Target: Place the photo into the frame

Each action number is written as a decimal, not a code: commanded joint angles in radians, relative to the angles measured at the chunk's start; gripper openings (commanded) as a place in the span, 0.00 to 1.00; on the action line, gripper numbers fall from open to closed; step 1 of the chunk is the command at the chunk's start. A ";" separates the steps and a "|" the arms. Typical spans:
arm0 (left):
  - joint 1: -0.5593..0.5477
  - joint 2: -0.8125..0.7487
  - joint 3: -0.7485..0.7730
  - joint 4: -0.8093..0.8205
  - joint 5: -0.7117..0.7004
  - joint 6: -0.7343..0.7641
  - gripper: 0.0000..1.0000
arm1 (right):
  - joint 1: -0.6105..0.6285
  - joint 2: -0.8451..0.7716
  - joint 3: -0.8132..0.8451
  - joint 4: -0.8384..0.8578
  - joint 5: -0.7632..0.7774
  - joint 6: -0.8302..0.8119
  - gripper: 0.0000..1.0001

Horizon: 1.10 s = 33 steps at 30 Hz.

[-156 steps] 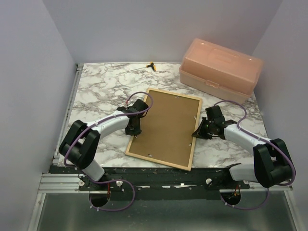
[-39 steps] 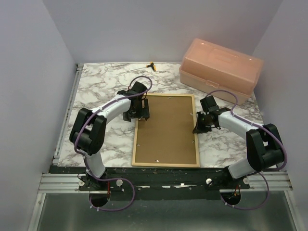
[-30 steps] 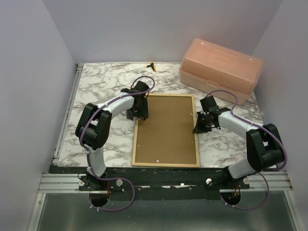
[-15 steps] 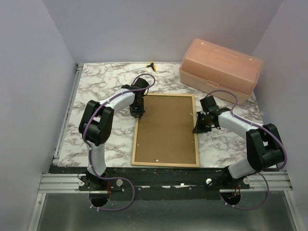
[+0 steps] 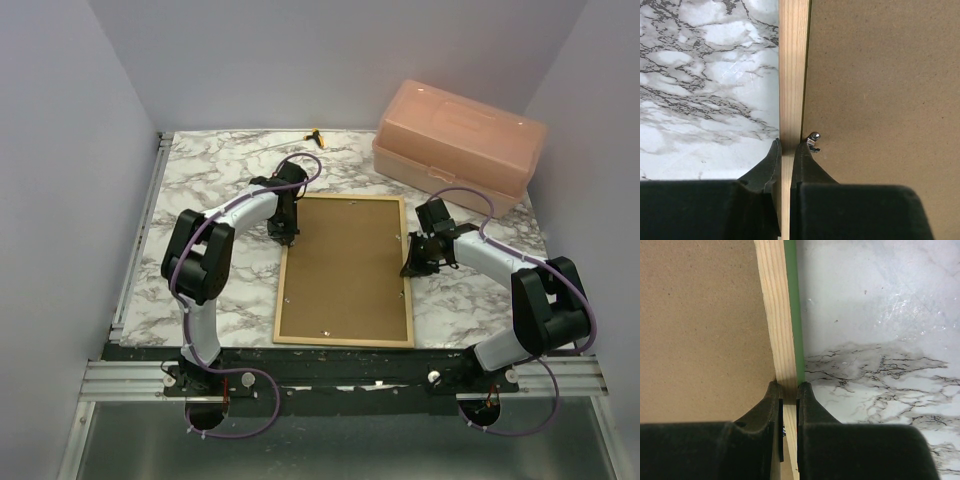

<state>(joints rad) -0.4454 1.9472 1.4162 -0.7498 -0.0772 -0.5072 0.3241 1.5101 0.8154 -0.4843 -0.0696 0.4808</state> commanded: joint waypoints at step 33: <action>-0.016 0.045 -0.018 0.027 -0.062 0.034 0.38 | 0.002 0.041 0.003 0.012 -0.015 0.034 0.00</action>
<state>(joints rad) -0.4591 1.9411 1.3964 -0.7410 -0.1024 -0.4816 0.3241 1.5166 0.8185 -0.4843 -0.0822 0.4808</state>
